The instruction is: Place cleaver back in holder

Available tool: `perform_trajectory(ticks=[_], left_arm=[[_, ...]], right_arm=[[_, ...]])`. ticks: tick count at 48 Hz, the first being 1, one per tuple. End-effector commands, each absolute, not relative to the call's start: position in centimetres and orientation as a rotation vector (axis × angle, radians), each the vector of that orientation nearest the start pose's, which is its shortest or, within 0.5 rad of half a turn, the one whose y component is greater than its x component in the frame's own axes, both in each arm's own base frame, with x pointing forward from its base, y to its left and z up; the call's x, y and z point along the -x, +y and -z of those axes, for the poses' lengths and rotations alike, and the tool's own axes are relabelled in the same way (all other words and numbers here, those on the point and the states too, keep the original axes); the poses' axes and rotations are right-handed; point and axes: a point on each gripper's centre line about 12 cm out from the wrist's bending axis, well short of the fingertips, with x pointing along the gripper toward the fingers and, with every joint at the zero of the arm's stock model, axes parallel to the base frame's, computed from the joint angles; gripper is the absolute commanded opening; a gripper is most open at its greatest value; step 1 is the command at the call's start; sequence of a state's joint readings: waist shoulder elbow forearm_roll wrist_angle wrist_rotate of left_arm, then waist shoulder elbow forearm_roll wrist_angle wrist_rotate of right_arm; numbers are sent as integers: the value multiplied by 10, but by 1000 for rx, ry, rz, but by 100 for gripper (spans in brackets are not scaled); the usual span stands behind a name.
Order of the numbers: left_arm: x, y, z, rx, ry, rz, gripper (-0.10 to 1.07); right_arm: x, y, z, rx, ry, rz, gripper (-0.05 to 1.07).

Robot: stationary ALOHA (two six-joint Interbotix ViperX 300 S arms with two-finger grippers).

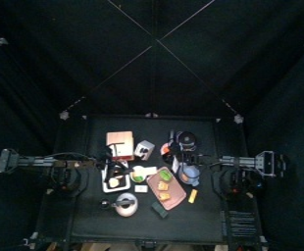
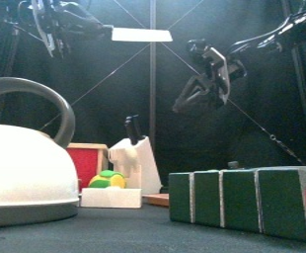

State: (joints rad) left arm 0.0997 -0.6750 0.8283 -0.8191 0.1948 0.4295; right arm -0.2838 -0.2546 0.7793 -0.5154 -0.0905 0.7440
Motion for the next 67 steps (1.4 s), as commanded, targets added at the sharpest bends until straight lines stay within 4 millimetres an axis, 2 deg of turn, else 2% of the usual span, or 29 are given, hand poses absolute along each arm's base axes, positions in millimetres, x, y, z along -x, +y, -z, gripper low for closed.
perform_trajectory(ticks=[1,10,21,27,32,38,48,67], left_arm=[[-268,26,-339,407,293,-28,40],[-260,58,-348,462,336,-100,36],[-250,75,-351,541,426,-194,35],[-241,85,-356,562,523,-315,35],[-230,94,-349,626,600,-476,35],[-228,88,-342,654,632,-576,35],[-237,66,-329,675,690,-580,35],[-249,66,-308,672,785,-606,35]], right_arm=[[-337,-110,-239,-321,351,312,44],[-343,-135,-233,-354,329,363,41],[-346,-154,-231,-362,328,405,41],[-349,-160,-228,-364,333,416,41],[-354,-166,-227,-363,332,423,41],[-362,-178,-225,-374,330,442,41],[-381,-190,-210,-389,354,453,41],[-391,-209,-181,-408,439,506,41]])
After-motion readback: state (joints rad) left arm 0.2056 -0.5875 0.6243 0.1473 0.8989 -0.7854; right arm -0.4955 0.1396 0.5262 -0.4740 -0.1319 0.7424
